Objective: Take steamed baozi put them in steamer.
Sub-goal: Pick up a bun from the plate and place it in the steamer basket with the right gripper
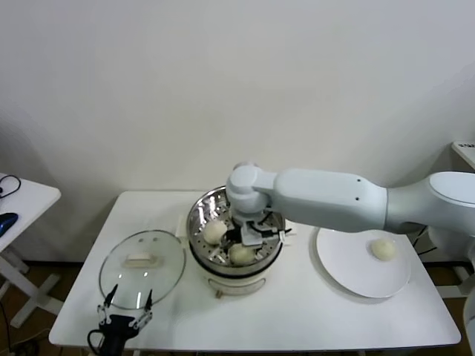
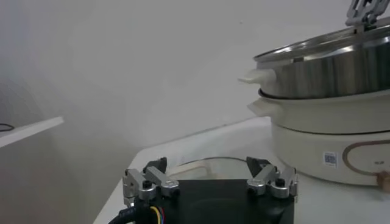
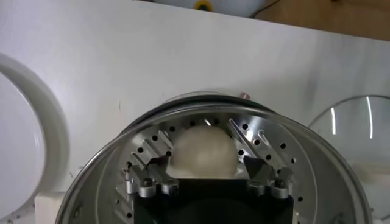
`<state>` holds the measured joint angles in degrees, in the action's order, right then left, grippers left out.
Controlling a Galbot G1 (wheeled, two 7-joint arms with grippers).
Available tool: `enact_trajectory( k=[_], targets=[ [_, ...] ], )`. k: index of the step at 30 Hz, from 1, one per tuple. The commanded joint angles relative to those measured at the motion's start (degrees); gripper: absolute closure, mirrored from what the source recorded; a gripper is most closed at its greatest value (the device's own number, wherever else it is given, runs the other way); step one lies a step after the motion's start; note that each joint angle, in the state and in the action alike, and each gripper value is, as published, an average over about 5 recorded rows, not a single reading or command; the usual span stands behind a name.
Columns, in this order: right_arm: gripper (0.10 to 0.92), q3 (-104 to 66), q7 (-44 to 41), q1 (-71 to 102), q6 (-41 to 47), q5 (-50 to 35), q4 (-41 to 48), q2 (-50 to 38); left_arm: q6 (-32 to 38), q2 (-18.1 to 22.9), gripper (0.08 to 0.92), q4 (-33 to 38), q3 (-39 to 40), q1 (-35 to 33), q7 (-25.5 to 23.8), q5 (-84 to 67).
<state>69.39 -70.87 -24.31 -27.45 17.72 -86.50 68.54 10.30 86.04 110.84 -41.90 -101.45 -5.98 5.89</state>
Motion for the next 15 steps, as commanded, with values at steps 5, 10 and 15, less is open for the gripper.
enact_trajectory(
  k=[5, 10, 15],
  targets=[
    [0.202, -2.6, 0.0, -1.1, -3.5, 0.2, -0.2, -1.4, 0.1, -0.1, 0.177, -0.1, 0.0, 0.0, 0.0, 0.0],
    [0.203, -4.0, -0.4, -4.4, -2.5, -3.1, -1.4, -5.2, 0.1, -0.1, 0.177, -0.1, 0.0, 0.1, 0.0, 0.0],
    [0.203, -0.6, -0.3, -11.9, 5.1, -13.0, -1.2, -11.7, -0.1, -0.6, 0.177, 0.4, 0.1, 0.4, 0.0, -0.2]
  ],
)
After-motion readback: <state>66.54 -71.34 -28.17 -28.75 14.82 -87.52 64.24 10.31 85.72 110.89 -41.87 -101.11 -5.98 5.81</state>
